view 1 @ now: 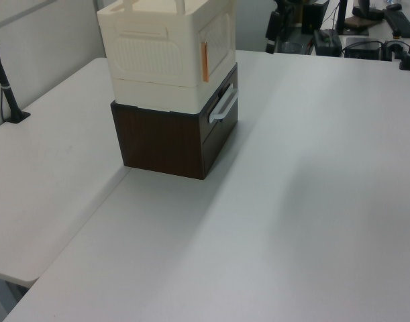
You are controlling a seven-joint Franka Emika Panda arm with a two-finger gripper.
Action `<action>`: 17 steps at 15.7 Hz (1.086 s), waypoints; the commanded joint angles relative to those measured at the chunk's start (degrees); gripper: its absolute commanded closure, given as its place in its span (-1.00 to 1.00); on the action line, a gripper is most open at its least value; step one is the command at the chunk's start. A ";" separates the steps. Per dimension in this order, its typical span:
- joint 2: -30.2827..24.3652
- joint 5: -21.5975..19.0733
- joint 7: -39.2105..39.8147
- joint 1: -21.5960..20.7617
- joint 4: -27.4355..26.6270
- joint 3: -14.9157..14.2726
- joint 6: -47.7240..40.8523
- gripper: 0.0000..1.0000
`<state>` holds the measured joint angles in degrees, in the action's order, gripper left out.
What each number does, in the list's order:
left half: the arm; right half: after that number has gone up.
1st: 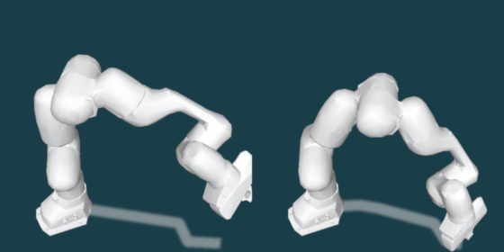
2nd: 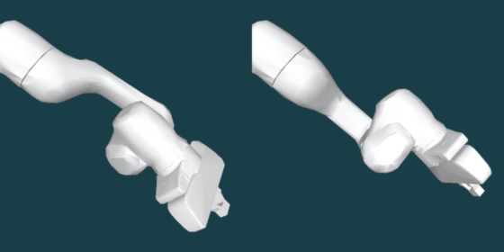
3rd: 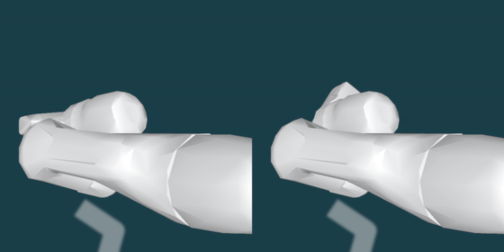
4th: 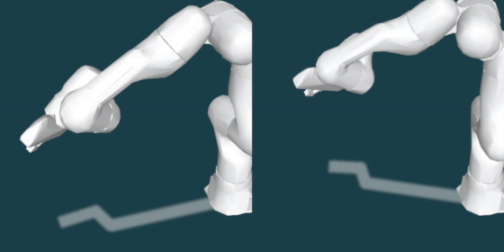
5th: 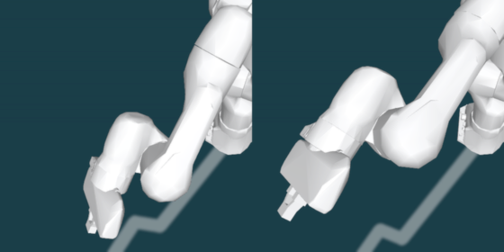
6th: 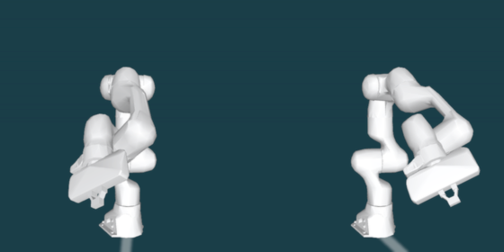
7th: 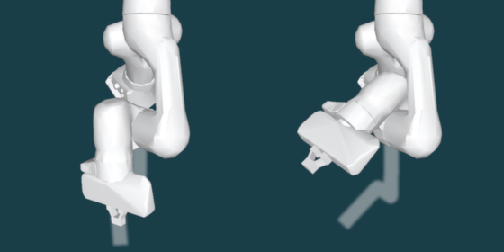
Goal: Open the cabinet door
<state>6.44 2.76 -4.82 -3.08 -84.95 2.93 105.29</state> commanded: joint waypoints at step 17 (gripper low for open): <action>9.82 5.41 -0.27 -7.47 6.47 -0.03 25.14 -0.93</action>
<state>14.75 5.52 -4.84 -10.13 -79.64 3.18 128.24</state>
